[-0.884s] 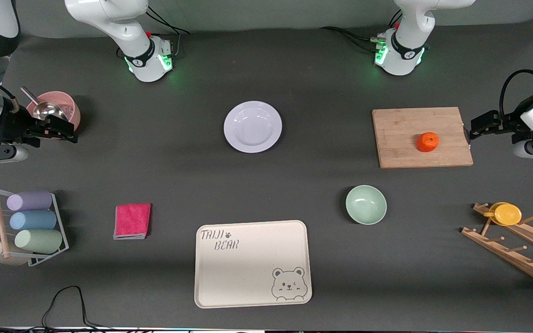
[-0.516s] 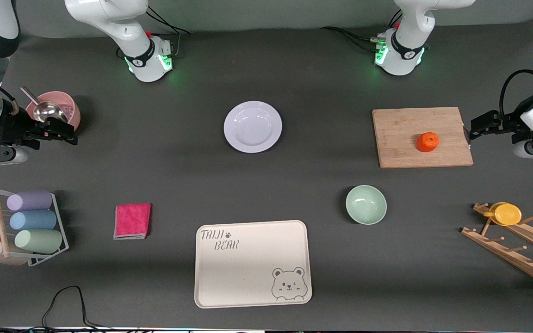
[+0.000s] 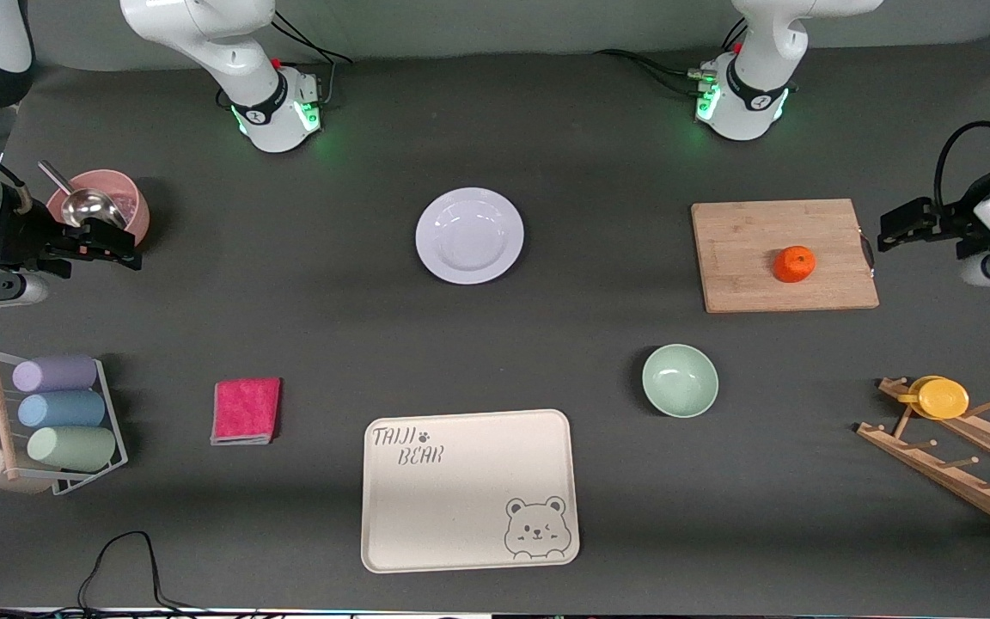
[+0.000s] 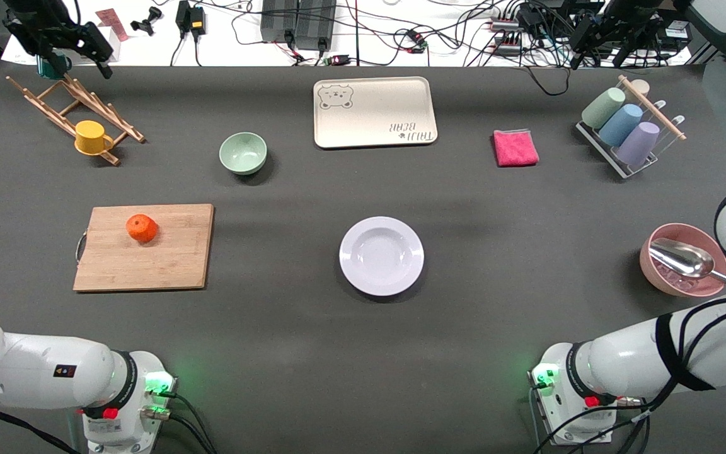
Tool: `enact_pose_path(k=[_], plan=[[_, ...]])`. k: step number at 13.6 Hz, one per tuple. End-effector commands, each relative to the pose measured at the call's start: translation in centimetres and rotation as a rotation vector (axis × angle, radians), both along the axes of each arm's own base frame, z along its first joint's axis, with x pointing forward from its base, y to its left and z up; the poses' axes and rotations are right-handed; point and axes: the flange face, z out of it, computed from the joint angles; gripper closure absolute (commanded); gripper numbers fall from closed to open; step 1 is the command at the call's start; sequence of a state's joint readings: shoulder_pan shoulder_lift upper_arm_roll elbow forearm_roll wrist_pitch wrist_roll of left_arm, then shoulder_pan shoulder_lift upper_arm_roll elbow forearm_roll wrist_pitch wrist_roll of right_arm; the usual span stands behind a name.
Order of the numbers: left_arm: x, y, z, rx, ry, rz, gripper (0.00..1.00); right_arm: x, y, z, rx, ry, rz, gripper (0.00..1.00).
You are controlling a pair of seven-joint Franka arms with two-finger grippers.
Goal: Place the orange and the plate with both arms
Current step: 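Move the left gripper toward the orange while the right gripper rises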
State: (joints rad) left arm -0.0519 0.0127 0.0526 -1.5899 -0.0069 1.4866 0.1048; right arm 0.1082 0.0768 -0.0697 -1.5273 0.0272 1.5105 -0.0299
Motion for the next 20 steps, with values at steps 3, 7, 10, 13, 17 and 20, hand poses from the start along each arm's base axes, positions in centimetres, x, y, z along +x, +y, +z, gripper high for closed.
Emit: enact_pose_path(k=[3,7,10,13,17,20], plan=[[-9.5,3.3,1.0,0.041,-0.019,0.015,0.0,0.0,0.1,0.5,-0.018,0.002,0.024,0.0],[-16.3,3.5,-0.5,0.032,-0.033,0.021,0.0,0.5,0.5,-0.5,-0.02,0.017,0.026,0.0],[-18.2,3.0,-0.7,0.023,-0.026,0.013,0.0,1.6,0.6,-2.1,-0.022,0.031,0.035,0.0],[-17.3,3.0,-3.8,0.023,-0.024,0.01,0.0,3.8,1.4,-5.3,-0.025,0.031,0.043,0.0],[-17.1,2.9,-12.2,0.022,-0.024,0.005,0.0,6.5,4.3,-9.1,-0.033,0.016,0.072,0.0],[-17.7,2.6,-18.9,0.024,-0.053,-0.005,0.0,6.9,6.2,-10.0,-0.034,0.004,0.099,0.0]])
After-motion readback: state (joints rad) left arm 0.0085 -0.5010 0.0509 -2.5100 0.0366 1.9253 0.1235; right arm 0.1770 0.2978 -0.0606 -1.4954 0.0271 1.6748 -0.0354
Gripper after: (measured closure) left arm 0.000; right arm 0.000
